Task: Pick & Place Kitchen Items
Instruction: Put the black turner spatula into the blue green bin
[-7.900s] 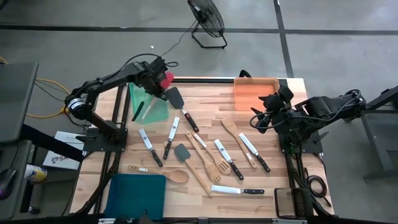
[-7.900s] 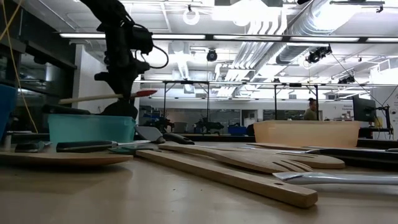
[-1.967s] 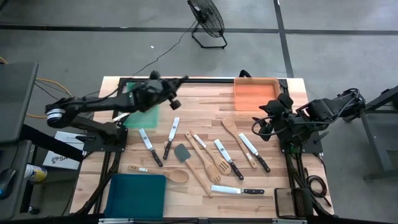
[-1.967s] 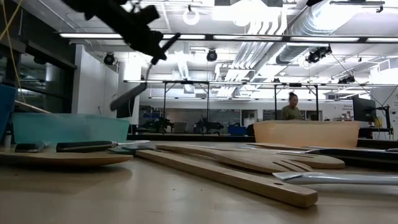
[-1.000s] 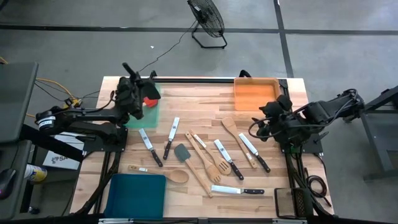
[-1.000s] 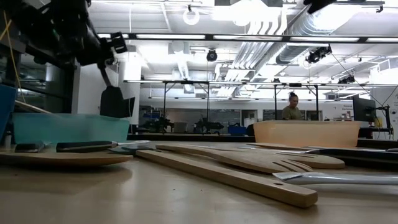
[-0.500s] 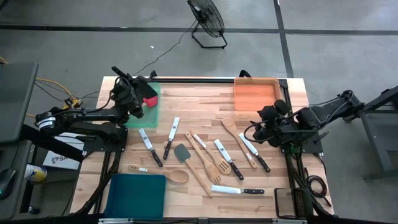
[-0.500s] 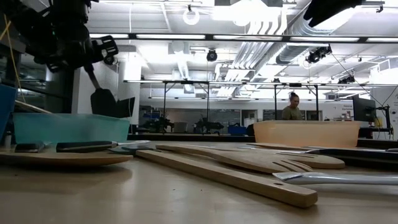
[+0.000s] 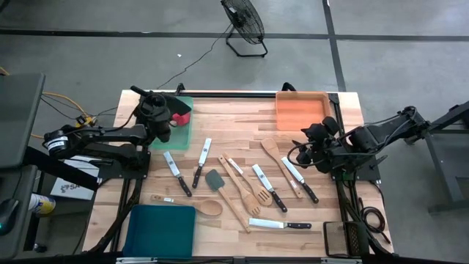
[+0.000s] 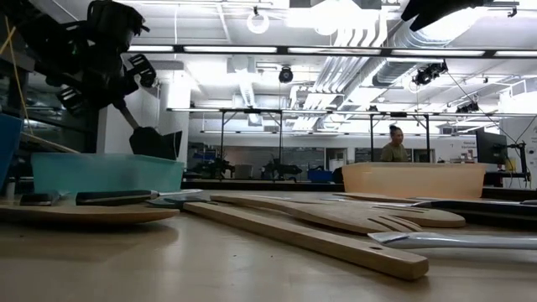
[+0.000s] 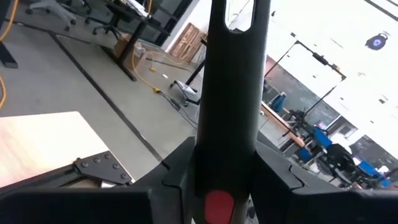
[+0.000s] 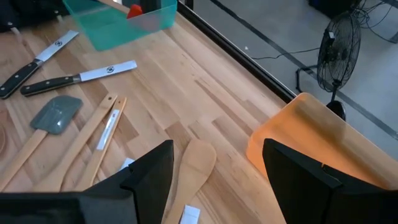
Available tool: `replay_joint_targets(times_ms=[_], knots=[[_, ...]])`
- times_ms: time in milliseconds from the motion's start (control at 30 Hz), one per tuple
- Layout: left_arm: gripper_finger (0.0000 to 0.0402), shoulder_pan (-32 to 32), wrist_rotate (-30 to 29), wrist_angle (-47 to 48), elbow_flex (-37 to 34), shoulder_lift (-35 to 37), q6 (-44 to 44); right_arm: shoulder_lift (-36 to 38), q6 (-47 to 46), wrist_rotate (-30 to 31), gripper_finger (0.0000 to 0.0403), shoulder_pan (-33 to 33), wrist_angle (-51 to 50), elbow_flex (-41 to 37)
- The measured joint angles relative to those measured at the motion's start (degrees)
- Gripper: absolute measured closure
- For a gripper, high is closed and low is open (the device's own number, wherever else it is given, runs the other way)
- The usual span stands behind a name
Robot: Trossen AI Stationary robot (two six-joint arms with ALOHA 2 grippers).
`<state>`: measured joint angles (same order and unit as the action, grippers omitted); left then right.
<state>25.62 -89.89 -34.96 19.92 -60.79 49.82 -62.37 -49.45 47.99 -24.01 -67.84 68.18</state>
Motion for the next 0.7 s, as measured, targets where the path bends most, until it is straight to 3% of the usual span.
replay_joint_targets(times_ms=[133,300,400,700], knots=[[0.0286,-0.12,-0.02,-0.04,0.0,0.02,0.06,0.0,0.0,-0.11,0.0164,0.0,-0.02,0.0],[0.0214,-0.13,-0.03,-0.02,0.0,0.04,0.15,0.0,0.0,-0.11,0.0164,0.0,-0.02,0.0],[0.019,-0.15,1.89,-0.02,0.0,0.04,0.15,0.0,0.0,-0.13,0.0164,0.0,-0.02,0.0],[0.0182,-0.15,11.67,0.02,0.0,0.04,0.05,0.0,0.0,-0.15,0.0164,0.0,-0.04,0.0]])
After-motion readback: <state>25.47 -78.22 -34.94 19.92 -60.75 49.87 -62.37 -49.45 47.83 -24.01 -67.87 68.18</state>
